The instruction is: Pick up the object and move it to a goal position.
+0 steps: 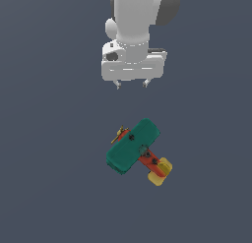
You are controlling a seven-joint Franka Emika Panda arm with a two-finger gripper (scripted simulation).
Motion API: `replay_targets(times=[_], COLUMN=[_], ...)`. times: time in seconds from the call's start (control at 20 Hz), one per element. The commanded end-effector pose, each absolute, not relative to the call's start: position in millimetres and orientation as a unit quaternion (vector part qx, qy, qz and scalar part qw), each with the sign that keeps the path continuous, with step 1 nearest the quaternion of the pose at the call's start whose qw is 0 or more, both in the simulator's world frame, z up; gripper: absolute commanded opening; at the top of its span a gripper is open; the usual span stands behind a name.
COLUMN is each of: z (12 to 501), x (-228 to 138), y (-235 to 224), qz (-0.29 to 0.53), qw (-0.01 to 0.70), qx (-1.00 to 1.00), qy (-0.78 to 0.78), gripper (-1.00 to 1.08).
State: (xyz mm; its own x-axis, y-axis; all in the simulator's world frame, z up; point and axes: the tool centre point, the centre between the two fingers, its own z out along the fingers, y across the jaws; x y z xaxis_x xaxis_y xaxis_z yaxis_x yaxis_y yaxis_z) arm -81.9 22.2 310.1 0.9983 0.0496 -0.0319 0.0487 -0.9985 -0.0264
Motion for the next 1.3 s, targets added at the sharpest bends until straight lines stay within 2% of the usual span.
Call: replay_targets(times=[0.0,1.25], z=[310,324], x=[-82,-74], y=[22,26], qz=[0.016,-0.002], qw=[0.013,-0.009], qx=[-0.999,-0.997], qy=[-0.025,-0.074], gripper=[0.28,0.28])
